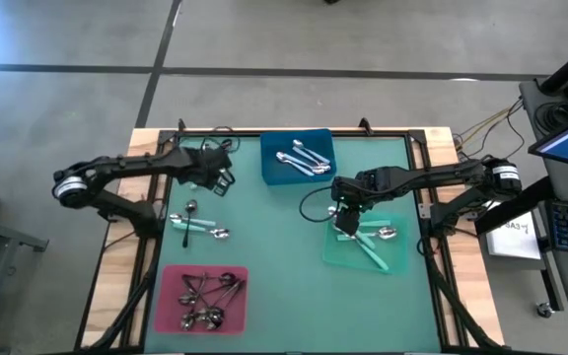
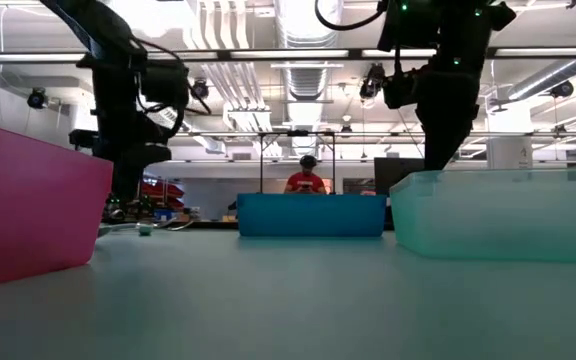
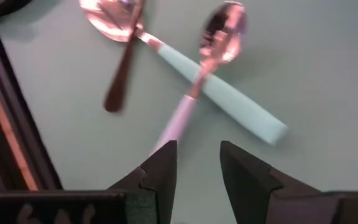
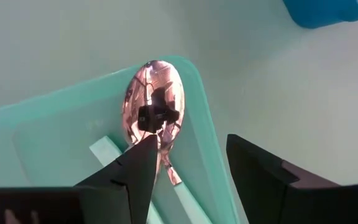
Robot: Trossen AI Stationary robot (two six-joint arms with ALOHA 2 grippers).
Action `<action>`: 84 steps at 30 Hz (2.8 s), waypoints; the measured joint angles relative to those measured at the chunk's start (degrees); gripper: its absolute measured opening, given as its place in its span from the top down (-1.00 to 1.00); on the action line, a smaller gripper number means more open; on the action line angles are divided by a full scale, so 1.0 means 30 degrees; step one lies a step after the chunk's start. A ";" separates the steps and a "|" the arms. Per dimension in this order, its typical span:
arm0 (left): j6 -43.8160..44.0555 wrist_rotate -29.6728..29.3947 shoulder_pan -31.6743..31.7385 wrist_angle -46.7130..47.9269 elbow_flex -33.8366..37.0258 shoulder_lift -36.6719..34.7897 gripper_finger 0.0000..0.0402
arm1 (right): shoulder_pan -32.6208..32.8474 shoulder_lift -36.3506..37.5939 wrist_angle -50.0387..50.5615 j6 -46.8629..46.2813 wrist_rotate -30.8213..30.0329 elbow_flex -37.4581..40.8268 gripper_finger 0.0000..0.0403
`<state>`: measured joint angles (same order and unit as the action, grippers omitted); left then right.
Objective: Sort silverware by color (type)
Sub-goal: Put the blue spoon into the blue bin
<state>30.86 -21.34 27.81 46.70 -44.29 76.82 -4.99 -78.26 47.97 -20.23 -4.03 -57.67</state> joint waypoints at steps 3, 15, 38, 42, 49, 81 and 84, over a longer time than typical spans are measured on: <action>-0.1572 0.0883 0.1361 -0.0262 -0.0015 0.0475 0.47 | 0.0000 0.0000 -0.0001 0.0207 -0.0001 0.0000 0.11; -0.6228 0.0952 0.2447 -0.1996 -0.0015 0.3952 0.47 | 0.0000 0.0000 0.0005 0.0279 0.0000 0.0014 0.14; -0.7472 0.3056 0.4122 -0.3105 0.0028 0.4577 0.90 | 0.0029 0.0000 -0.0068 0.0743 0.0000 0.0015 0.17; -0.7558 0.3060 0.4142 -0.2607 0.0138 0.3319 0.88 | 0.0029 0.0000 -0.0061 0.0322 0.0000 0.0015 0.19; -0.6510 0.5685 0.3858 -0.3760 0.0102 0.0255 0.90 | 0.0029 0.0000 -0.1367 0.0235 -0.0160 0.0022 0.25; -0.2312 0.7770 -0.4960 -2.6807 0.0058 0.1607 0.90 | -0.0226 -0.0991 -1.8972 0.3465 0.0138 0.0036 -0.05; -0.2107 0.7778 -0.5083 -2.8227 0.0058 0.2060 0.90 | -0.0350 -0.0991 -1.9229 0.3762 0.0130 -0.0007 -0.05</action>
<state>24.54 2.00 12.57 -37.98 -44.12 83.00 -6.05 -81.23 -9.71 -8.95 -3.64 -57.69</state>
